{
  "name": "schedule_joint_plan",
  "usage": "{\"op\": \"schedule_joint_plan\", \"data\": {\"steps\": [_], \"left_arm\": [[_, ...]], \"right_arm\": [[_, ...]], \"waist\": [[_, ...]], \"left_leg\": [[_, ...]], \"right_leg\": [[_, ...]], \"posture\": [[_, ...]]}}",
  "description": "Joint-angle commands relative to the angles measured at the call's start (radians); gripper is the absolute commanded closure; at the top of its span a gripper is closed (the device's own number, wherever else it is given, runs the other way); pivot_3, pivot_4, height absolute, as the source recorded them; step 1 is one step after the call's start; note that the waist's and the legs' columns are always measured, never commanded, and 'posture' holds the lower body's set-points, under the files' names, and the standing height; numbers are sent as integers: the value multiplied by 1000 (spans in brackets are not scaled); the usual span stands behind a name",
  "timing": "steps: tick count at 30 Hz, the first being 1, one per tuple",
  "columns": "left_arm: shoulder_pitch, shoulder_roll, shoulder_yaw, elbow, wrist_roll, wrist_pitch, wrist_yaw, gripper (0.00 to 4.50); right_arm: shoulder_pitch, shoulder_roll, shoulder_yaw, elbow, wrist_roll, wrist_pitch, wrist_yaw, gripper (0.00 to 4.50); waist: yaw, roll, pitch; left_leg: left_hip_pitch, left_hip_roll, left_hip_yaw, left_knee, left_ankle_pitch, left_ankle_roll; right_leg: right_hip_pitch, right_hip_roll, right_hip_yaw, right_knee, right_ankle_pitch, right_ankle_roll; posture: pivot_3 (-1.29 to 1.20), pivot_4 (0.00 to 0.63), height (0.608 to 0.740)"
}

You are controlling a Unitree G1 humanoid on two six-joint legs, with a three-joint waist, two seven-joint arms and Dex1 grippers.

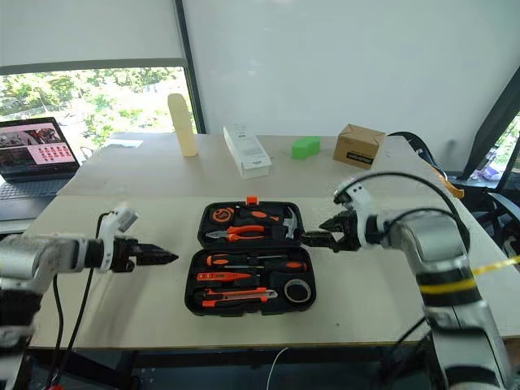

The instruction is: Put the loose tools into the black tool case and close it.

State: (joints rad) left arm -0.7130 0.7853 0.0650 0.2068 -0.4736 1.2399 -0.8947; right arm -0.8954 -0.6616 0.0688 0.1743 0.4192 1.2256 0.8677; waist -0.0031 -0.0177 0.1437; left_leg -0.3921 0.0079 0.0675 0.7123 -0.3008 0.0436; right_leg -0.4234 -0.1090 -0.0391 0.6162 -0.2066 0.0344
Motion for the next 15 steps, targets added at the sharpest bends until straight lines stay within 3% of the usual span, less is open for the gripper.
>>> {"op": "schedule_joint_plan", "data": {"steps": [1, 9, 15], "left_arm": [[-113, -80, 29, 116, 23, 56, 120, 944], [-249, -214, 40, 292, 75, -17, 269, 944], [-243, -206, -7, 286, 86, 11, 250, 944]], "right_arm": [[-125, 52, 9, 187, -49, 16, -72, 54], [-270, 153, 46, 532, -158, -107, -145, 54], [-289, 192, 83, 611, -204, -160, -118, 54]], "waist": [[-3, 0, 0], [-19, 0, 0], [-33, 0, 0]], "left_leg": [[0, -1, 0, 0, 3, -5], [-5, -5, -1, -2, 3, -6], [-5, -5, -1, -2, 4, -7]], "right_leg": [[0, 0, 0, 2, 0, 0], [-5, -4, -1, -1, 0, 2], [-5, -4, -1, -1, 0, 2]], "posture": [[0, 150, 740], [0, 150, 740], [0, 150, 740]]}}
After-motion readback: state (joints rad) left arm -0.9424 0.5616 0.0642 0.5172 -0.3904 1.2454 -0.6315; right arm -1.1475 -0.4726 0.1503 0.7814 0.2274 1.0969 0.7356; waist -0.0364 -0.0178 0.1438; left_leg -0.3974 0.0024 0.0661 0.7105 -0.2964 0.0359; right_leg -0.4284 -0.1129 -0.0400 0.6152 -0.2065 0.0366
